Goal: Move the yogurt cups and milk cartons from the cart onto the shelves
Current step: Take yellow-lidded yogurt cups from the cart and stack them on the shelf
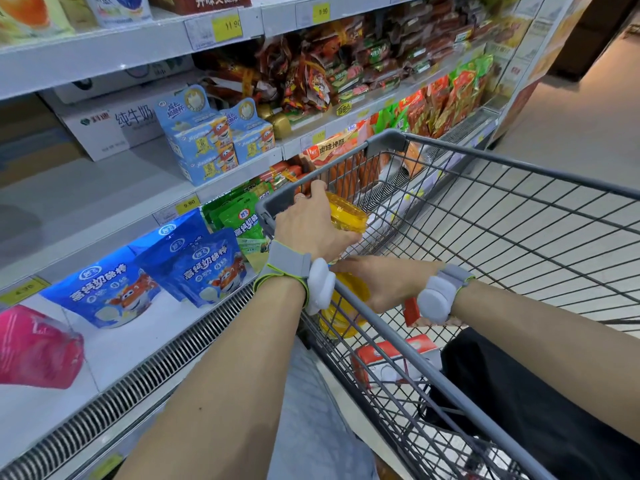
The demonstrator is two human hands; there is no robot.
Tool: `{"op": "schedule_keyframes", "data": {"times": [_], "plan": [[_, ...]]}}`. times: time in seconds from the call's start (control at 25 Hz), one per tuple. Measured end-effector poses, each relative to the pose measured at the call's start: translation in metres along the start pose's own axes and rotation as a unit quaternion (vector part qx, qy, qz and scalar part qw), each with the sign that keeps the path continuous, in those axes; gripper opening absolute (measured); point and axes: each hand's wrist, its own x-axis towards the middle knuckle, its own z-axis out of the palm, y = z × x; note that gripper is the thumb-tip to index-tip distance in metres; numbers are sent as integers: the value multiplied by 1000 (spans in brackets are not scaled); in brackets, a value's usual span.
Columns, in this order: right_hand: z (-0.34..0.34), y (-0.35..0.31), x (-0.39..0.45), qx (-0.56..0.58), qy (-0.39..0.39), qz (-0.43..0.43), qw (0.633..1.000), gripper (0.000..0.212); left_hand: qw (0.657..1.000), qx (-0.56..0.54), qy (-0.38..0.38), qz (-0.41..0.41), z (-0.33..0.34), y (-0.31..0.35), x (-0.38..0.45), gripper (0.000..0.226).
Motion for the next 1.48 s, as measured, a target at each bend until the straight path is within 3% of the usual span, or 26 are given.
{"op": "schedule_keyframes", "data": {"times": [0.16, 0.52, 0.6, 0.68, 0.76, 0.96, 1.16, 1.48], "plan": [[5, -7, -4, -81, 11, -16, 996, 95, 1000, -24, -1, -6, -2, 1, -2, 99], [-39, -9, -13, -108, 21, 29, 994, 96, 990, -133, 37, 11, -9, -1, -9, 98], [-61, -12, -20, -108, 14, 49, 993, 98, 972, -231, 49, 1, -12, -3, -11, 96], [-78, -17, -30, -97, 19, 69, 993, 99, 923, -379, 49, -41, -23, -7, -12, 93], [-99, -21, -43, -93, 44, 89, 991, 97, 887, -455, 40, -72, -42, -12, -12, 93], [-161, -56, -66, -118, 156, 116, 974, 90, 862, -491, 108, -70, -92, -43, -29, 82], [-191, -120, -36, -47, 280, 55, 957, 85, 846, -489, 188, -93, -126, -106, -57, 86], [-166, -221, 92, 144, 238, -26, 960, 78, 813, -463, 314, -159, -155, -225, -114, 91]]}}
